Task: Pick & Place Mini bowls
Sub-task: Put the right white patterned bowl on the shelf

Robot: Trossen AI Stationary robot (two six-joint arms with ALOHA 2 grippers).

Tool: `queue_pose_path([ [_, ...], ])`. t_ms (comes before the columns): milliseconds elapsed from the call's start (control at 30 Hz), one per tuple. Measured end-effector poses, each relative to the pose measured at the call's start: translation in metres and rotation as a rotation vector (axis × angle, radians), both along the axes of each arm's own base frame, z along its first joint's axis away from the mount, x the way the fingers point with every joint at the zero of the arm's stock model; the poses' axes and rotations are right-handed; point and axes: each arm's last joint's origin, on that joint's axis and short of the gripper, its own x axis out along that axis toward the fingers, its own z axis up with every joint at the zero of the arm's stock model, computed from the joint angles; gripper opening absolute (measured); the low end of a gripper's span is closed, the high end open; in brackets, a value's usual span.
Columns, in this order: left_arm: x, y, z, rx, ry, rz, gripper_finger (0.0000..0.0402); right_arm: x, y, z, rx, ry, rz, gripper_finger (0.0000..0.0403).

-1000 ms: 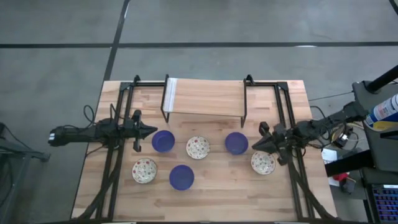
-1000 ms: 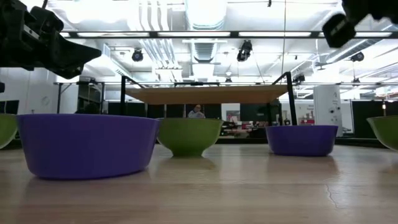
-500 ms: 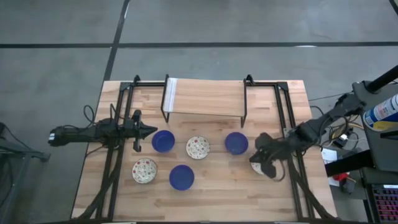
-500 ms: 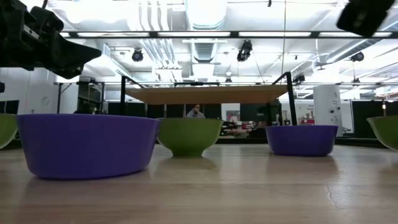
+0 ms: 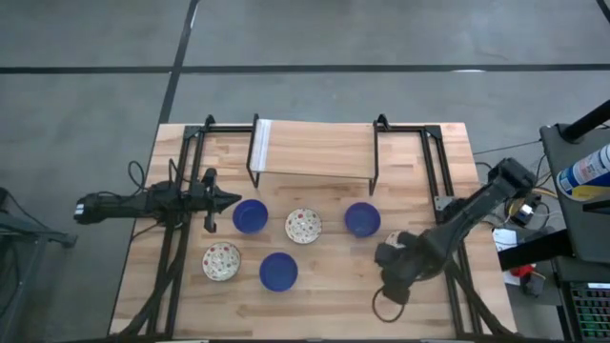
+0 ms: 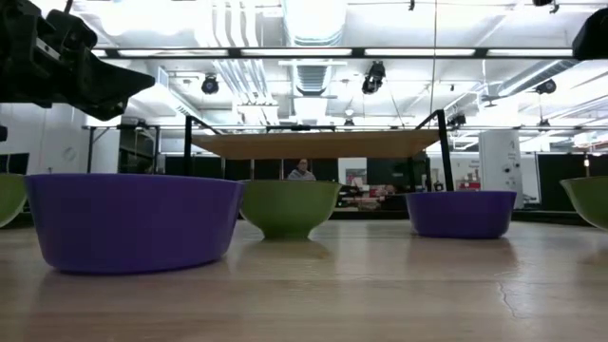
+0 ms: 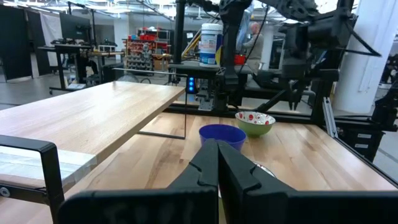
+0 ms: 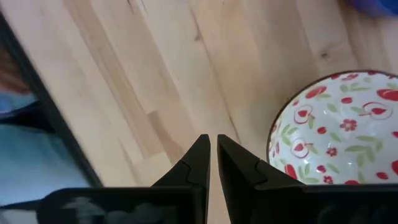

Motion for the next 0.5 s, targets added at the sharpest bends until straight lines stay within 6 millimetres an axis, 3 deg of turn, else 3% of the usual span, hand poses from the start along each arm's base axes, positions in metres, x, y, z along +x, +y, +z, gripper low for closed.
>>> queue_pose_path([
  [333, 0.0, 0.0, 0.0, 0.0, -0.001, 0.0, 0.0, -0.001, 0.021, -0.003, -0.159, 0.075, 0.024, 0.003],
  [500, 0.0, 0.0, 0.0, 0.0, -0.002, 0.0, 0.0, -0.01, 0.026, -0.013, -0.174, 0.101, 0.001, 0.0058],
])
